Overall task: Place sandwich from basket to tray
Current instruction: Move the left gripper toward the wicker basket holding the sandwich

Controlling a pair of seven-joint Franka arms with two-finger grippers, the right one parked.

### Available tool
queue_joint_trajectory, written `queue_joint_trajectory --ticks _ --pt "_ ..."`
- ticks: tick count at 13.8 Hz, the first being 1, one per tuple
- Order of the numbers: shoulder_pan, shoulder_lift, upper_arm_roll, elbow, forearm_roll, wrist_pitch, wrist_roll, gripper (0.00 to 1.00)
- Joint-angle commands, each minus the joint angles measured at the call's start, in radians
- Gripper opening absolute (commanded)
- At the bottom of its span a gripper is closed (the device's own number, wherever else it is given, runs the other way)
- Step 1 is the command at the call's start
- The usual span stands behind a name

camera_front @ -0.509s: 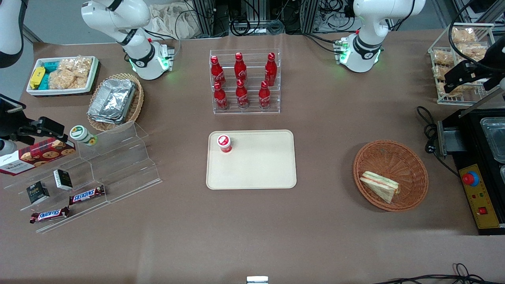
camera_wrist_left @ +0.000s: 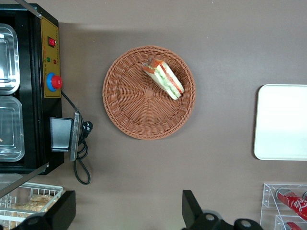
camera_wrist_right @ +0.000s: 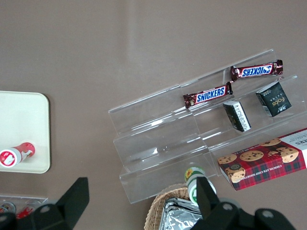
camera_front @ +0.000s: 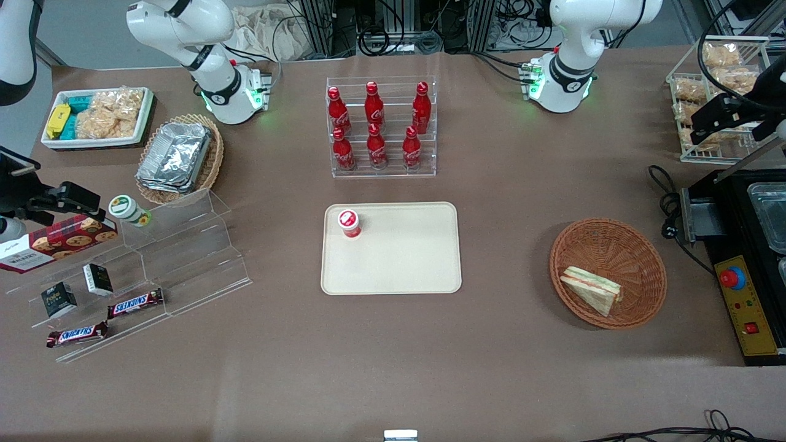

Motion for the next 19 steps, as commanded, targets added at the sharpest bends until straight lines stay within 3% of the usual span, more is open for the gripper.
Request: queue_joint_trajectory --ticks 1,3,6,10,19 --pt "-0.007 0.031 0.010 0.014 -0.003 0.007 -0.087 1.00" --pt "-0.008 0.065 0.009 0.014 -0.009 0.040 -0.224 1.00" --pt "-0.007 0.141 0.009 0.013 -0.014 0.115 -0.272 1.00" --pt "0.048 0.249 0.013 -0.001 -0.135 0.203 -0.298 1.00" --pt "0.048 0.520 0.010 -0.056 -0.200 0.577 -0.413 1.00"
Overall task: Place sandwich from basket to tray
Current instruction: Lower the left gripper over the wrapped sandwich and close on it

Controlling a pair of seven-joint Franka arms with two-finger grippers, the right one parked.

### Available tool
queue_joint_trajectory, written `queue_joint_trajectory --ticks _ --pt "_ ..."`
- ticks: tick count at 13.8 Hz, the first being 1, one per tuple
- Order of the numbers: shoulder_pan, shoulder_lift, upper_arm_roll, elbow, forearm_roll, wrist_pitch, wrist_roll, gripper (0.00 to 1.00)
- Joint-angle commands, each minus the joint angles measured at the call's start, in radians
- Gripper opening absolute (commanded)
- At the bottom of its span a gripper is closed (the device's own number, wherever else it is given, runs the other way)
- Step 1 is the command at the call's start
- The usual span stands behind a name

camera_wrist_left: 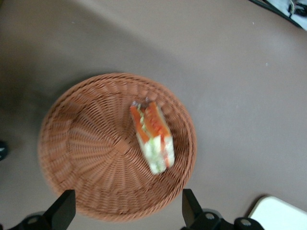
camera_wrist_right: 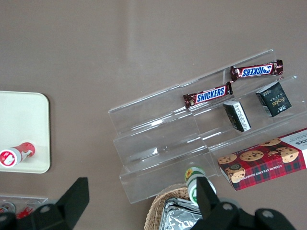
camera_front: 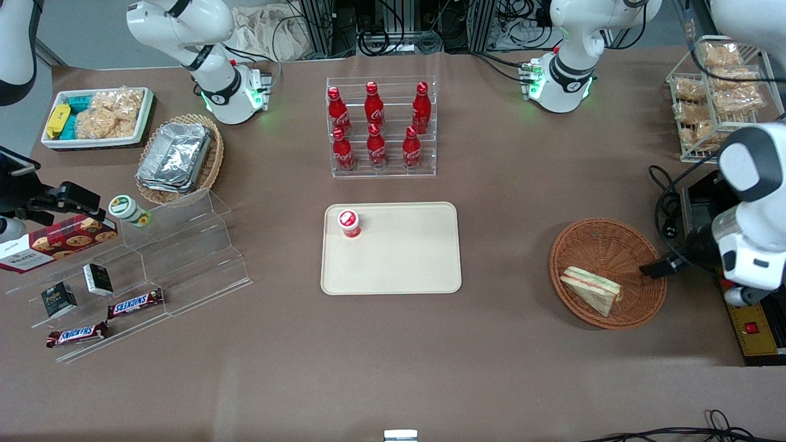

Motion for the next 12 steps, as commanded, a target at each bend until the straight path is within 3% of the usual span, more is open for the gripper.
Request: queue_joint_trajectory --ticks 1,12 --pt "-0.013 0.049 -0.003 -0.008 -0.021 0.086 -0.094 1.00" --pt "-0.058 0.227 -0.010 -0.071 -0.020 0.382 -0.235 1.00"
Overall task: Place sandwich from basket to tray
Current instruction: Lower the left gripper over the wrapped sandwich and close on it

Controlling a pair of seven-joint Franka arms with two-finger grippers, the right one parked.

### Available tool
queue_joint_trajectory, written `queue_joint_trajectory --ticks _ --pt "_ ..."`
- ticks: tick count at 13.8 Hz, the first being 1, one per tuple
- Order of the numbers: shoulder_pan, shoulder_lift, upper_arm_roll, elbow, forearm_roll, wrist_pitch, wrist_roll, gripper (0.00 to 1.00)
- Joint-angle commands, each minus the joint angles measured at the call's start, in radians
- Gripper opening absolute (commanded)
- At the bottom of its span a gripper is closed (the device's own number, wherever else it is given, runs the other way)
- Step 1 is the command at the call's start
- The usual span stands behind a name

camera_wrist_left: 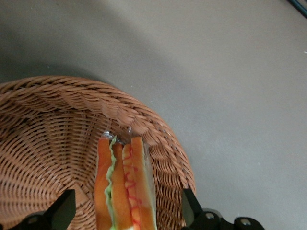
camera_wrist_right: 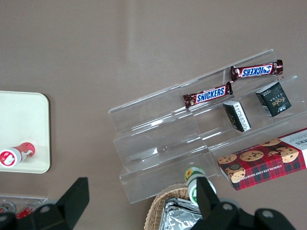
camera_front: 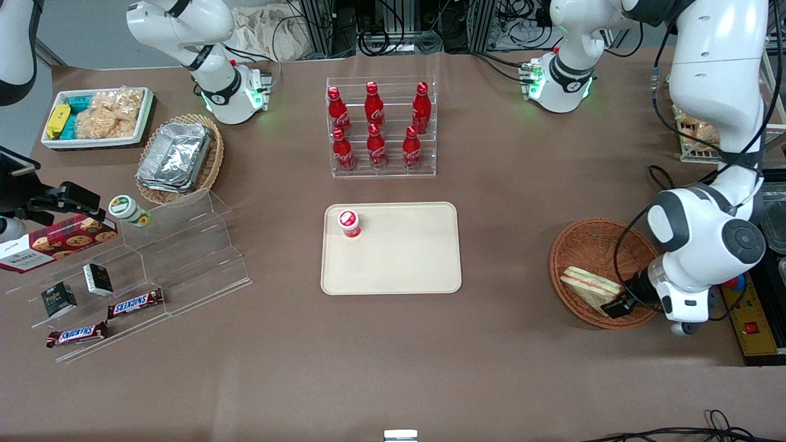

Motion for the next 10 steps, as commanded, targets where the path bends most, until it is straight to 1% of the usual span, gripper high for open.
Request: queue_joint_trajectory --ticks 1,2,3,4,5,6,7,8,10 --pt "-0.026 0.000 0.002 -0.038 -0.014 0.051 -0.025 1.00" --pt "-0.026 0.000 0.002 -0.043 -0.014 0.051 -0.026 0.95" --pt "-0.026 -0.004 0.002 -0.049 -0.014 0.051 -0.026 0.80" --pt "-0.026 -0.009 0.002 -0.050 -0.012 0.049 -0.025 0.55" --pt "-0.025 -0.015 0.002 -0.049 -0.006 0.043 -0.015 0.39" --pt "-0.025 -0.026 0.003 -0.049 0.001 0.038 -0.011 0.25" --pt "-0.026 -0.043 0.003 -0.049 0.009 0.028 -0.006 0.14" --pt "-0.026 -0.076 0.005 -0.049 0.024 -0.001 0.021 0.08" --pt "-0.023 -0.157 0.006 -0.041 0.073 -0.105 0.072 0.08"
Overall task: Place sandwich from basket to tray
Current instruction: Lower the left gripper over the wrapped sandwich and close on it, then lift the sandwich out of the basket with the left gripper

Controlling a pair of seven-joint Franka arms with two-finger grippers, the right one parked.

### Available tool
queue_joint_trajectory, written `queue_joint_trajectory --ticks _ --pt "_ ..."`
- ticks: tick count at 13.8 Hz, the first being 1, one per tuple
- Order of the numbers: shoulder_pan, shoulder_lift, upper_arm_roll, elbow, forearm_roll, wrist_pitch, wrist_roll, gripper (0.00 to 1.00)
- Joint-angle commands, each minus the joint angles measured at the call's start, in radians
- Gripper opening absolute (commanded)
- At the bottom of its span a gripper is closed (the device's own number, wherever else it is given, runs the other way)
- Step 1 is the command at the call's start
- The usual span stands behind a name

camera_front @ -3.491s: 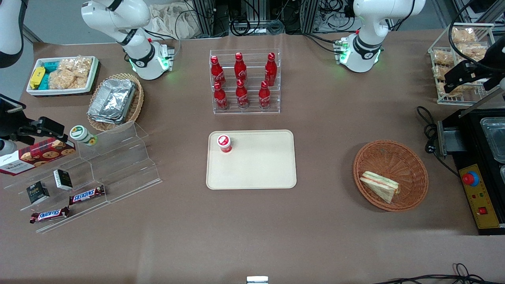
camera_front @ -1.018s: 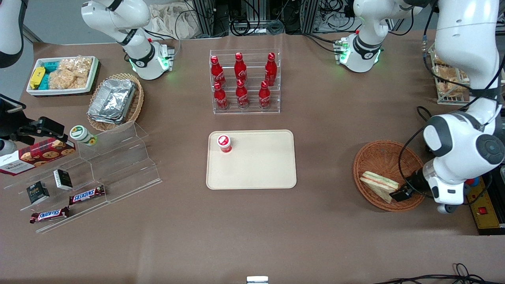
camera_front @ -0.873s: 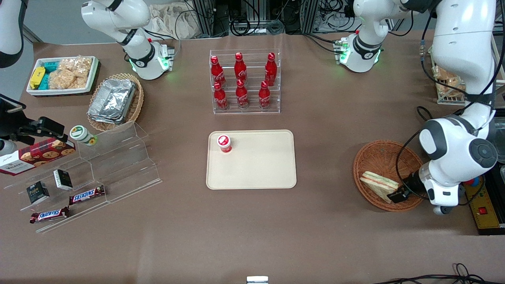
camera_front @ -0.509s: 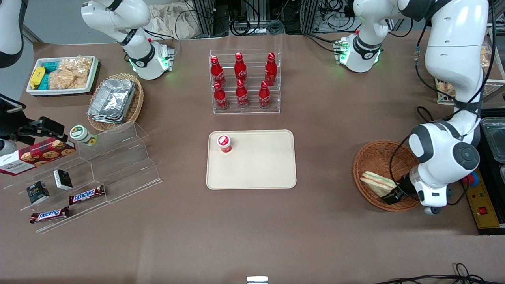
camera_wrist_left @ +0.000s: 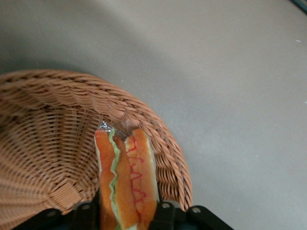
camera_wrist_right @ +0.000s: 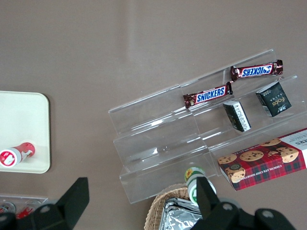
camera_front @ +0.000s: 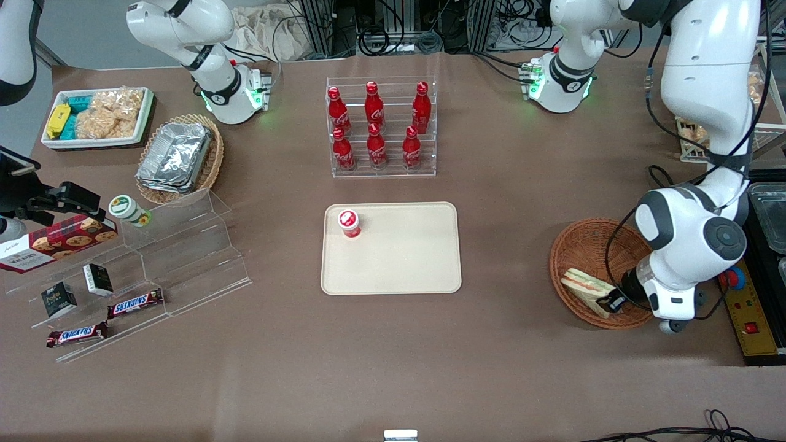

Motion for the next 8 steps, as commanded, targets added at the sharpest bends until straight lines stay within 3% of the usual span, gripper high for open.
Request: queue_joint_trajectory --ticks 1,5,8 --pt "0.004 -0.161 0.008 -0.008 0.081 -0.158 0.077 0.07" --pt "0.010 -0.315 0.011 0.153 0.103 -0.490 0.284 0.05" --pt "0.007 -0.388 0.006 0.285 0.102 -0.736 0.341 0.04"
